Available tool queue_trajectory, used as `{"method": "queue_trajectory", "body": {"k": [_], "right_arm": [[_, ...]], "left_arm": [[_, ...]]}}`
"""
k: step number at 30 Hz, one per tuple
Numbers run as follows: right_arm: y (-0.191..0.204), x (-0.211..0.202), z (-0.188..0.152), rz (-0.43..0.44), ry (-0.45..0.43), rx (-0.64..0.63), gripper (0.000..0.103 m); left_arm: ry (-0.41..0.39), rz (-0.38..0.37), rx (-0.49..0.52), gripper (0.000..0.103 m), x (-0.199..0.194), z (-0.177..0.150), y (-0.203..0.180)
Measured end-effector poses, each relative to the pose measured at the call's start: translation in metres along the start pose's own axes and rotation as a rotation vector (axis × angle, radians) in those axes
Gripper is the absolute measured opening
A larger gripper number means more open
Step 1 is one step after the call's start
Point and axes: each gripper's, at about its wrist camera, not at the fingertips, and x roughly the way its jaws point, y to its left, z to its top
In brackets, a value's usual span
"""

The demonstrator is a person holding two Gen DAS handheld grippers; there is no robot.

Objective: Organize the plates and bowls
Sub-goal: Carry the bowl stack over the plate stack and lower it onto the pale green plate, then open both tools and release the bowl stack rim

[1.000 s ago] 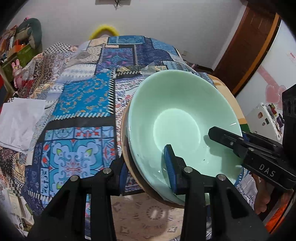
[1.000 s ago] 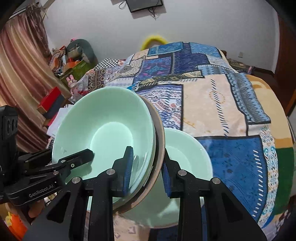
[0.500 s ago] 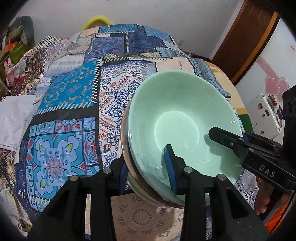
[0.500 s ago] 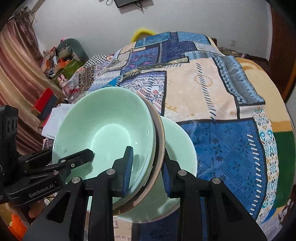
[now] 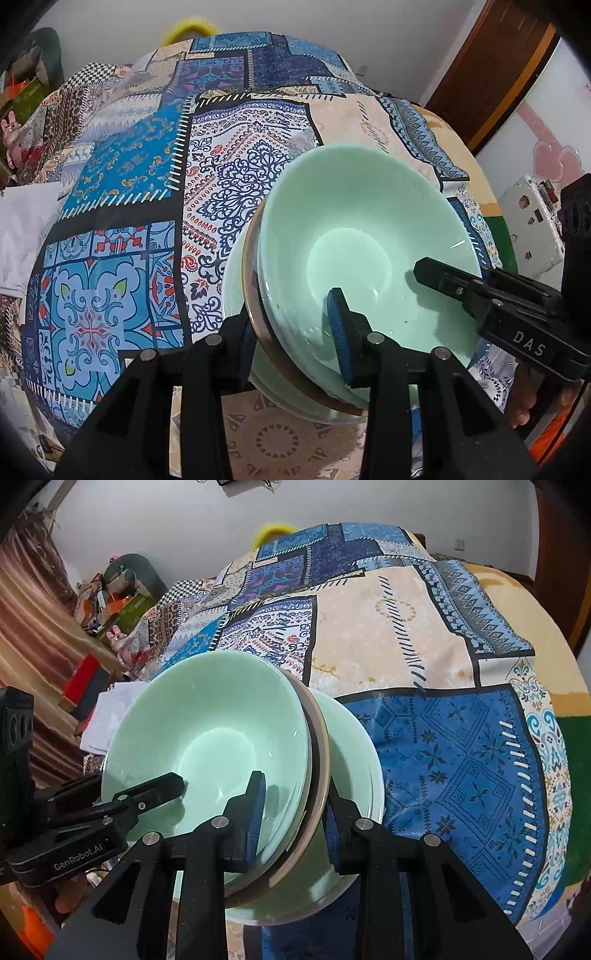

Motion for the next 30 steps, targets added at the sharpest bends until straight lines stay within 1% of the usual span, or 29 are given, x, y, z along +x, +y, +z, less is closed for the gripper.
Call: {"method": "queue_trajectory", "body": {"k": [2,6,7,8,10,11,13,15,17,20,21,25,28,30], "right_arm": [[0.001,0.0,-0.001,0.006,-0.003,-0.008,0.029],[0.006,0.001,-0.002,-0.018,0.0,-0.047,0.032],[0.007,0.0,-0.002,-0.023,-0.001,-0.053,0.035],[0.008,-0.001,-0.003,-0.031,-0.005,-0.055,0.041],[0.008,-0.008,-0.005,-0.052,-0.029,-0.057,0.049],[0.009,-0.013,-0.006,-0.06,-0.044,-0.061,0.051],[0.011,-0.022,-0.006,-0.069,-0.065,-0.073,0.052],[0.014,-0.038,-0.005,-0.069,-0.097,-0.088,0.052],[0.019,-0.051,-0.004,-0.069,-0.133,-0.103,0.053],[0.028,-0.077,-0.004,-0.064,-0.201,-0.131,0.055],[0.032,-0.089,-0.004,-0.061,-0.232,-0.143,0.055],[0.045,-0.124,-0.008,-0.053,-0.327,-0.184,0.056],[0.056,-0.154,-0.013,-0.051,-0.42,-0.216,0.06],[0.062,-0.172,-0.017,-0.046,-0.474,-0.232,0.061]], "left_arm": [[0.002,-0.002,-0.001,0.037,0.0,0.001,0.001],[0.002,-0.004,0.002,0.037,0.001,0.001,0.0],[-0.002,-0.002,0.0,0.037,0.0,0.0,0.001],[-0.011,0.01,0.0,0.038,-0.001,0.0,0.0],[-0.026,0.028,0.005,0.04,-0.006,0.0,0.0],[-0.033,0.032,0.007,0.041,-0.01,0.0,-0.001],[-0.057,0.043,0.013,0.044,-0.02,-0.001,-0.002],[-0.101,0.06,0.025,0.049,-0.036,-0.002,-0.005],[-0.142,0.072,0.033,0.05,-0.051,-0.004,-0.008],[-0.233,0.074,0.042,0.051,-0.086,-0.009,-0.014],[-0.254,0.073,0.045,0.052,-0.094,-0.01,-0.016],[-0.38,0.084,0.066,0.057,-0.14,-0.018,-0.029],[-0.465,0.083,0.075,0.059,-0.172,-0.026,-0.037],[-0.523,0.081,0.079,0.06,-0.195,-0.032,-0.042]]}}
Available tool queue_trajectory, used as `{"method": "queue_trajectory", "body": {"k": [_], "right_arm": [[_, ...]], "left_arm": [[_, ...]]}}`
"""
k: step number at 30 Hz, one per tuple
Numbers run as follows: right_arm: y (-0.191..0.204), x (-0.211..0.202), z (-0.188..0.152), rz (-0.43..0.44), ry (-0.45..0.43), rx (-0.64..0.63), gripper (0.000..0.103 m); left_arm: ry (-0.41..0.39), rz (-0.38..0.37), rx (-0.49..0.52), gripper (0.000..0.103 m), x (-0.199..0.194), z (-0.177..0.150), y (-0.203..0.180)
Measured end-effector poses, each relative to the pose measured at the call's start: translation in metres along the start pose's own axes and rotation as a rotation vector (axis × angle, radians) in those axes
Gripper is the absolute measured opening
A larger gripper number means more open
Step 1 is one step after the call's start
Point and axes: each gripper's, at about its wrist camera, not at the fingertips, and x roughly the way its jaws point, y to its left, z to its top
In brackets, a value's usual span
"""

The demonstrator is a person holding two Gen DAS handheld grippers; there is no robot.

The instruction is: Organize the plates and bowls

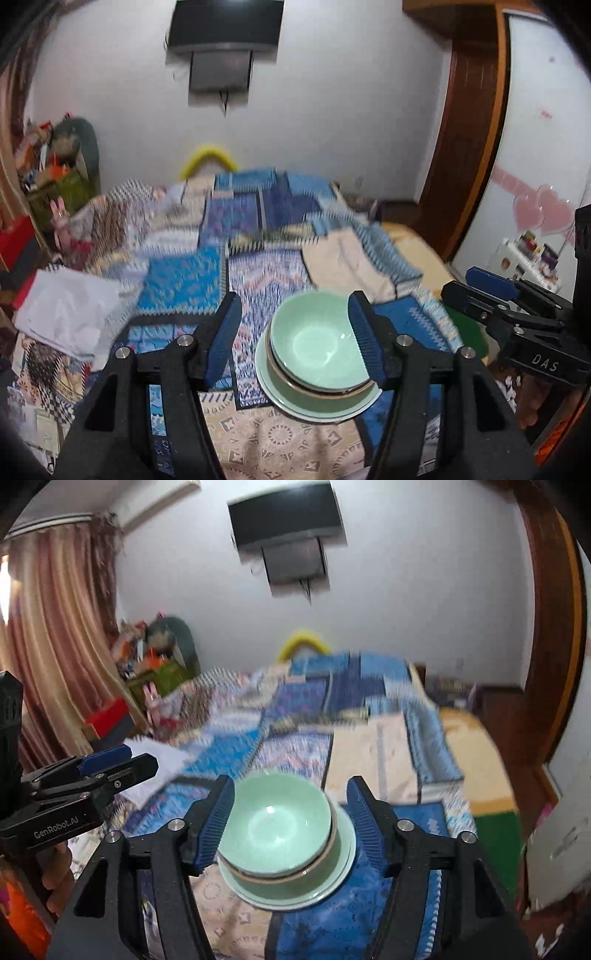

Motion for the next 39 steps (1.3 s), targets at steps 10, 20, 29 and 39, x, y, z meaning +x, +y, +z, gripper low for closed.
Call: {"method": "queue_trajectory", "body": {"k": [10,20,29,39], "right_arm": [[0.019,-0.058,0.016,0.011,-0.209,-0.052,0.081],[0.025,-0.066,0.014,0.014,-0.279,-0.058,0.103],[0.025,-0.071,0.009,0.004,-0.294,-0.06,0.103],[0.022,-0.076,0.005,0.008,-0.289,-0.05,0.103]], "left_arm": [[-0.229,0.0,0.025,0.087,-0.081,0.01,-0.01],[-0.33,0.024,0.025,0.103,-0.109,0.004,-0.017],[-0.33,0.022,0.015,0.103,-0.105,0.001,-0.017],[-0.328,0.023,0.025,0.103,-0.105,0.0,-0.018]]}}
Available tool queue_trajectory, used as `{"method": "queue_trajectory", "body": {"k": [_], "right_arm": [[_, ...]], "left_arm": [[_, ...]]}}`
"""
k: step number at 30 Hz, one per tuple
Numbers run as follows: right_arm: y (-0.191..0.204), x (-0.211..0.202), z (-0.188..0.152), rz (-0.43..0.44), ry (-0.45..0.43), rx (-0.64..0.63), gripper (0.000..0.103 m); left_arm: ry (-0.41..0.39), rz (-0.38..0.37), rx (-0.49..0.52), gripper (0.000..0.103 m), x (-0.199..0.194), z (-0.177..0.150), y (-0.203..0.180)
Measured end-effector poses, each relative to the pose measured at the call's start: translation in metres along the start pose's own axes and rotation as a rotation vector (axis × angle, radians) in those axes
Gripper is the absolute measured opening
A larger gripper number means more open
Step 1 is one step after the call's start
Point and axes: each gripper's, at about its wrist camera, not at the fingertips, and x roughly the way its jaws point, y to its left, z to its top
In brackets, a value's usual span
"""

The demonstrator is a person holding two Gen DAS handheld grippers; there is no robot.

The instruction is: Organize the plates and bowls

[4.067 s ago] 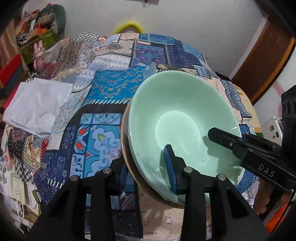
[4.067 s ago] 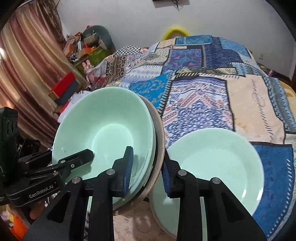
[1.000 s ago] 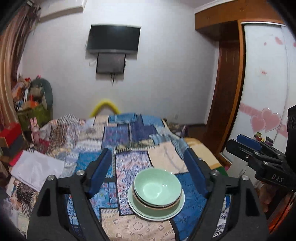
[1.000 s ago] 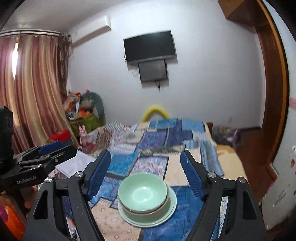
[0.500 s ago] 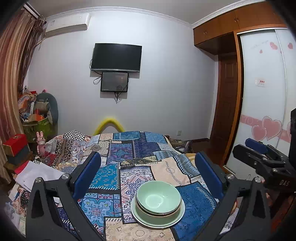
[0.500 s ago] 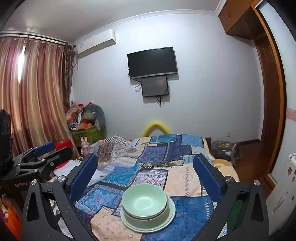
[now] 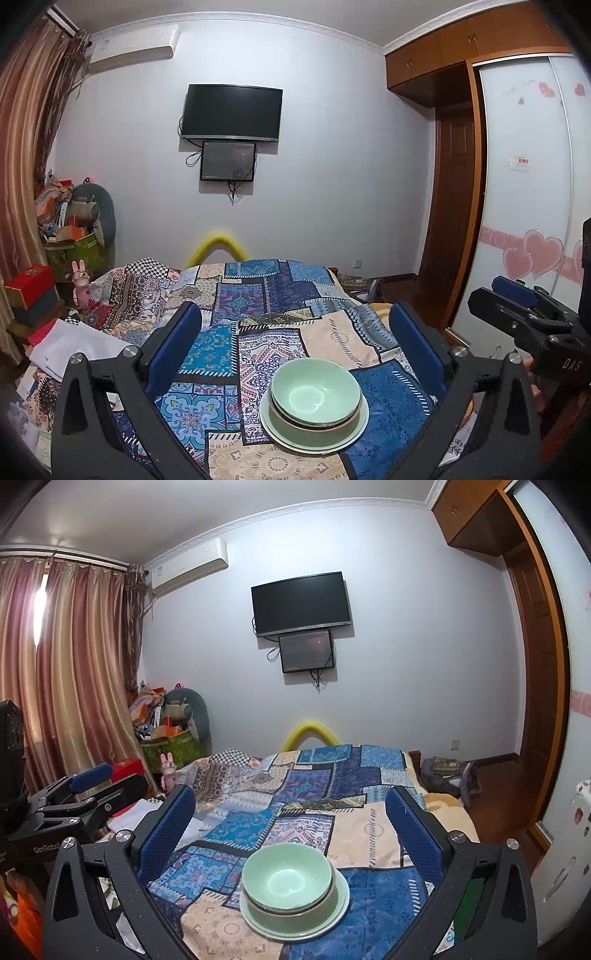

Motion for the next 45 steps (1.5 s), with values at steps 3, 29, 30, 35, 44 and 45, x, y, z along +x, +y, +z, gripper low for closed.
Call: {"method": "queue_trajectory", "body": {"k": [3,29,30,35,44,45], "right_arm": [[0.0008,-0.0005,-0.0001,0.003,0.004,-0.002,0.103],[0.0018,-0.0017,0.0006,0.01,0.006,-0.008,0.103],[0.0019,-0.0024,0.0012,0.011,0.006,-0.008,0.103],[0.0031,-0.0032,0.0013,0.011,0.007,-0.012,0.103],[0.003,-0.0016,0.001,0.015,0.016,-0.012,0.103],[0.0032,-0.0014,0.0014,0.015,0.018,-0.013,0.103]], "left_arm": [[0.003,-0.002,0.003,0.103,0.0006,-0.0009,-0.0006],[0.004,-0.034,0.009,0.103,0.002,0.0026,-0.005],[0.004,-0.034,0.012,0.103,0.0023,0.0026,-0.0055],[0.001,-0.031,-0.002,0.103,0.0019,0.0012,-0.0051],[0.012,-0.043,0.007,0.103,0.0019,0.0001,-0.0047],[0.015,-0.045,0.006,0.103,0.0024,-0.0003,-0.0046]]}}
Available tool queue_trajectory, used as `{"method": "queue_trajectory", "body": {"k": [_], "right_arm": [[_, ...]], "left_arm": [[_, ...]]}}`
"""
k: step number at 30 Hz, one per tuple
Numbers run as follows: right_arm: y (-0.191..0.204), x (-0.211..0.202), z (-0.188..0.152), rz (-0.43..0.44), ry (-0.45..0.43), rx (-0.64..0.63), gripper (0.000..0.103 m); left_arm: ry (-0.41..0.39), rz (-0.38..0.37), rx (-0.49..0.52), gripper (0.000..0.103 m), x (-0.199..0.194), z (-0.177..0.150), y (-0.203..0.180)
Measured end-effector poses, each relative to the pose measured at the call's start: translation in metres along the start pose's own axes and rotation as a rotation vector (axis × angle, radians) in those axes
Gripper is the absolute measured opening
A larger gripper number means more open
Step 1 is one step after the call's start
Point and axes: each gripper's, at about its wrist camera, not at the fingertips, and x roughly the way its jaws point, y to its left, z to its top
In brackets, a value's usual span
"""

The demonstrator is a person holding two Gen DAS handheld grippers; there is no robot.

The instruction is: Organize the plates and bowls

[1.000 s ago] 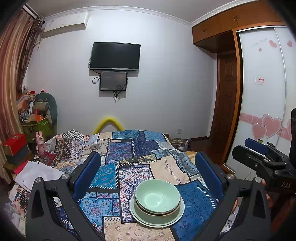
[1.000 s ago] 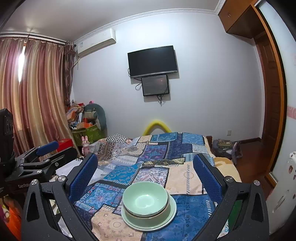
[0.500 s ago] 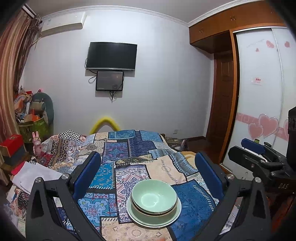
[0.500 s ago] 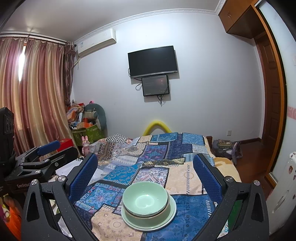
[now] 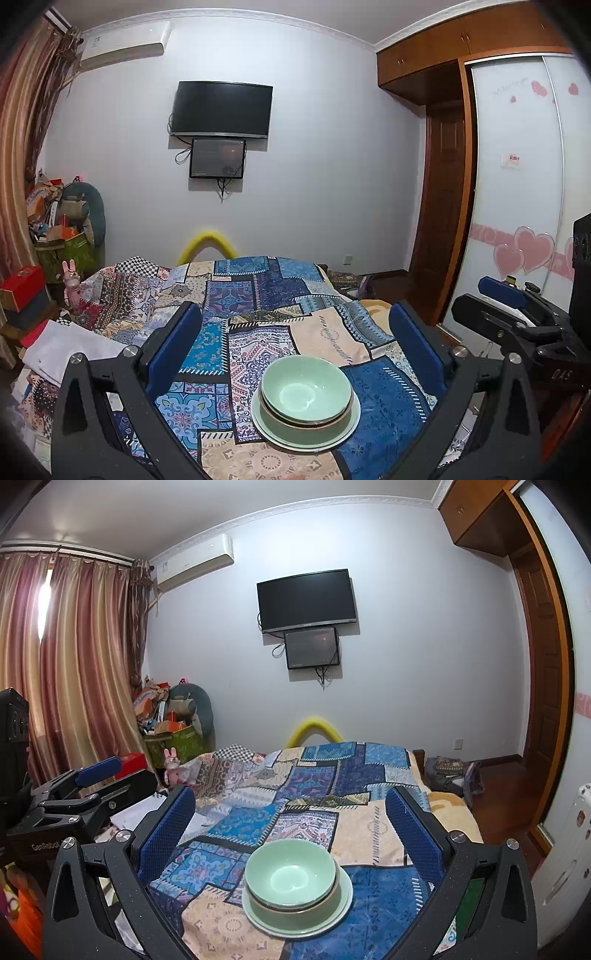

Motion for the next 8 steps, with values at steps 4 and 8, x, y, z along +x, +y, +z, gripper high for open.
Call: {"method": "queue_trajectory", "body": {"k": [4,8], "right_arm": [[0.0003,0.0016,-0.0007,0.002,0.005,-0.002,0.103],[-0.0001,0.0036,-0.001,0.003,0.01,-0.002,0.103]], "left_arm": [[0.008,-0.008,0.005,0.103,0.0014,-0.0012,-0.0004],[0.015,-0.019,0.003,0.103,0.0028,-0.0017,-0.0002]]}}
